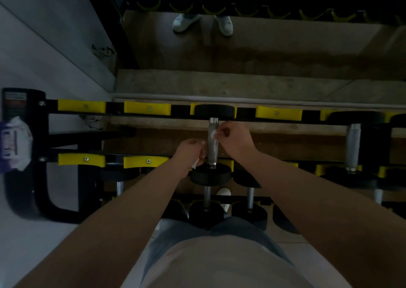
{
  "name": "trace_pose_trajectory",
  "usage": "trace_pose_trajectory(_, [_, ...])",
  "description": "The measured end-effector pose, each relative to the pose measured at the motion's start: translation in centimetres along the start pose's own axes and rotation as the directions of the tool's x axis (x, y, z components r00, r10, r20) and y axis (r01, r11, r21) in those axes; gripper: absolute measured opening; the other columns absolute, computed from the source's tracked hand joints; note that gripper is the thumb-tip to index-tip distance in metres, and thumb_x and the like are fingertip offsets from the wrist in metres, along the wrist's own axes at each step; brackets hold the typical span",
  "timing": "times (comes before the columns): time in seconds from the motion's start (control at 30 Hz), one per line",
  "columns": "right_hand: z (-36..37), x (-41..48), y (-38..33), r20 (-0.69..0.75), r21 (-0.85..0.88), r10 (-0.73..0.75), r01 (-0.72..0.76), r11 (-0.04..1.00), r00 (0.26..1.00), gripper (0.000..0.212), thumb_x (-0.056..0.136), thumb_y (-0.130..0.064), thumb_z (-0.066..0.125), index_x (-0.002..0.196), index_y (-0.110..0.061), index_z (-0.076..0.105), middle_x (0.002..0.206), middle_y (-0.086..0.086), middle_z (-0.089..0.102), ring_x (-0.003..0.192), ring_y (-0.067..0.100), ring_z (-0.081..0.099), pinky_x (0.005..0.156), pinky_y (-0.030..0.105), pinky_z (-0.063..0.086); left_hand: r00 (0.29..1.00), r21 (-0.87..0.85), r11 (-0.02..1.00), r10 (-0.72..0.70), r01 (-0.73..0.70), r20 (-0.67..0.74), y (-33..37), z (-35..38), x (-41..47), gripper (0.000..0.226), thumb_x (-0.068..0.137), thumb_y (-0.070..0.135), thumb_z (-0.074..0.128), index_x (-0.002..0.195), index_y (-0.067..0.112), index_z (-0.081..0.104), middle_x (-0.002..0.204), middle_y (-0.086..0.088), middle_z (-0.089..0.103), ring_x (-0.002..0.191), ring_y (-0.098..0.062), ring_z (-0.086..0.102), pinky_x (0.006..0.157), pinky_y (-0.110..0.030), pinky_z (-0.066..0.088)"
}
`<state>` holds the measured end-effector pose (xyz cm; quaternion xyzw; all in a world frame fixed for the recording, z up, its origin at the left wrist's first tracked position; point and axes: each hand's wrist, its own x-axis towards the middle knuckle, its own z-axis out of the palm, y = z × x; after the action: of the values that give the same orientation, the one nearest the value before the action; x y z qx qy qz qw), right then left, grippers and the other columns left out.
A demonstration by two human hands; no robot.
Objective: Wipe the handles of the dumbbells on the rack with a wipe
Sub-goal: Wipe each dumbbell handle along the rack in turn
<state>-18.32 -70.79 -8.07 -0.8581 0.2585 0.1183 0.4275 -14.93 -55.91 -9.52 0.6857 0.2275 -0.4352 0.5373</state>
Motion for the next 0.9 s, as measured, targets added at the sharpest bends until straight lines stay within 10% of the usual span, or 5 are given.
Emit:
trace_pose_trajectory(0.17, [0.9,-2.3,1.1,0.492,-0.433,-0.098,0.341,0.835,0.865,0.017,0.098,-0.023,0.059,0.105,-0.019,0.074,0.109,0.001,0.071,0.100,0.019,0.066,0.085,0.030,0.053,0.999,-0.058,0.998,-0.032,0.032,0.004,0.8,-0.2,-0.8,0.019,0.101,0.002,0.044,0.096,0.011,0.059,0.086,-0.009,0.064,0.076,-0.018,0.063,0.064,-0.031,0.052])
trace_pose_trajectory(0.43, [0.7,-0.1,-0.7,-0.045,-0.073,-0.059,0.056,0.996,0.997,0.012,0.100,-0.024,0.059,0.110,-0.023,0.065,0.096,-0.006,0.063,0.086,0.008,0.060,0.072,0.023,0.048,0.999,-0.004,1.000,0.022,-0.022,-0.025,0.3,-0.2,-1.0,0.022,0.101,0.005,0.045,0.087,0.013,0.060,0.075,-0.005,0.058,0.063,-0.014,0.050,0.052,-0.022,0.038])
trace_pose_trajectory(0.57, [0.7,-0.1,0.0,0.147,-0.258,-0.205,0.237,0.936,0.968,0.010,0.099,-0.025,0.059,0.104,-0.023,0.067,0.096,-0.004,0.063,0.086,0.012,0.060,0.071,0.024,0.046,1.000,-0.036,0.999,-0.003,0.003,-0.004,-0.2,-0.1,-0.9,0.018,0.100,0.007,0.048,0.092,0.016,0.062,0.084,-0.004,0.064,0.082,-0.018,0.057,0.083,-0.035,0.043])
trace_pose_trajectory(0.73, [0.8,-1.5,2.1,0.511,-0.392,-0.097,0.333,0.858,0.854,0.015,0.096,-0.024,0.058,0.094,-0.018,0.071,0.098,-0.002,0.066,0.091,0.016,0.063,0.073,0.026,0.046,0.999,0.009,1.000,-0.023,0.023,-0.041,0.1,0.2,-0.9,0.025,0.094,-0.002,0.048,0.095,0.017,0.064,0.099,-0.009,0.067,0.094,-0.021,0.063,0.087,-0.040,0.050])
trace_pose_trajectory(0.9, [0.7,-1.4,2.0,0.180,-0.064,0.073,-0.062,0.996,0.981,0.011,0.096,-0.029,0.065,0.102,-0.019,0.067,0.092,-0.006,0.064,0.081,0.007,0.061,0.062,0.021,0.045,0.999,-0.011,1.000,-0.027,0.026,-0.037,0.1,0.2,-0.9,0.022,0.096,-0.002,0.047,0.102,0.012,0.064,0.088,-0.007,0.063,0.078,-0.015,0.057,0.067,-0.029,0.048])
